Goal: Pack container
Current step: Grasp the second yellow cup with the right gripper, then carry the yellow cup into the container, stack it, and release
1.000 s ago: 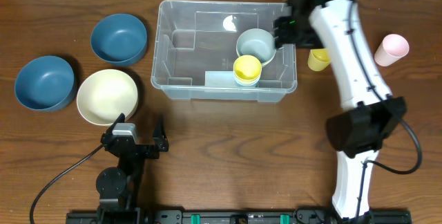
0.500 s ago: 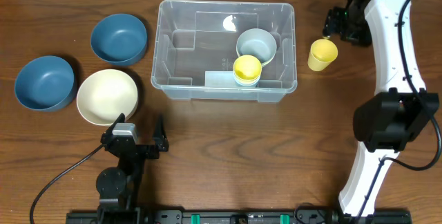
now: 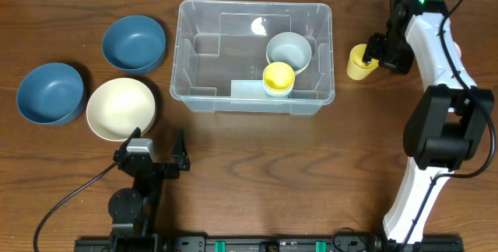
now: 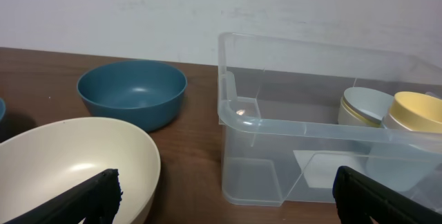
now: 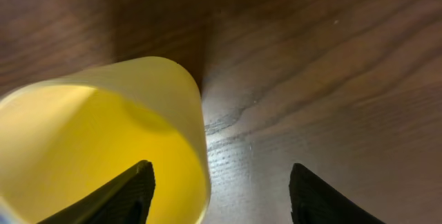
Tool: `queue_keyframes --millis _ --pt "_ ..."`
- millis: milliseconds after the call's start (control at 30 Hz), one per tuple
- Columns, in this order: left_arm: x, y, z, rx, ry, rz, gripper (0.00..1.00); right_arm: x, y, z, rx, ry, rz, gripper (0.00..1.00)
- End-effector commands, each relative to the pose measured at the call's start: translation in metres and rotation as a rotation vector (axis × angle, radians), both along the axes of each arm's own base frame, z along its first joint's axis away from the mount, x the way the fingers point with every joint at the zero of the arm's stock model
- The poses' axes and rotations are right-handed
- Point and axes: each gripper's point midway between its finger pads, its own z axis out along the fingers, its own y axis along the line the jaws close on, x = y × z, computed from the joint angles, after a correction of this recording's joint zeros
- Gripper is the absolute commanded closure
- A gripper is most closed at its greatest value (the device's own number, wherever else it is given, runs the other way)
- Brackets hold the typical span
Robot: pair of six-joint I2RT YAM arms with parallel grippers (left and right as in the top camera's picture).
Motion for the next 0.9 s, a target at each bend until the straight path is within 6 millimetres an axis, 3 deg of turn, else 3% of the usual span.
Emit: queue_keyframes --millis 0,33,233,333,433,567,667,733,867 --pt "-0.001 0.0 -0.016 0.013 0.045 -0.003 0.02 -0.004 -0.002 -0.012 0.003 0.02 -0.011 0.48" --pt "-0.001 0.0 -0.016 0.013 0.045 -0.003 0.02 -0.005 -0.002 -0.013 0.003 0.02 -0.011 0.59" --pt "-0.001 0.0 -0.016 0.013 0.045 -0.003 0.02 -0.009 -0.003 -0.012 0.006 0.038 -0.054 0.99" --pt "-0.001 0.0 -0.016 0.012 0.045 -0.003 0.02 -0.012 -0.005 -0.005 0.0 0.049 -0.058 0.99" --pt "-0.001 0.0 -0.016 0.013 0.045 -0.003 0.02 -0.014 -0.008 0.015 -0.021 0.048 -0.06 0.99" --pt "-0.001 0.0 -0.016 0.013 0.045 -0.003 0.02 -0.013 -0.009 0.065 -0.033 -0.01 -0.058 0.99" --pt "-0.001 0.0 -0.016 0.013 0.045 -0.003 0.02 -0.014 -0.003 0.118 -0.036 -0.104 -0.046 0.99" --pt "-0.001 0.0 -0.016 0.013 0.045 -0.003 0.02 -0.018 0.006 0.153 -0.032 -0.17 -0.02 0.99" --pt "-0.001 0.0 -0.016 0.013 0.045 -0.003 0.02 -0.029 0.038 0.202 -0.022 -0.275 0.059 0.99"
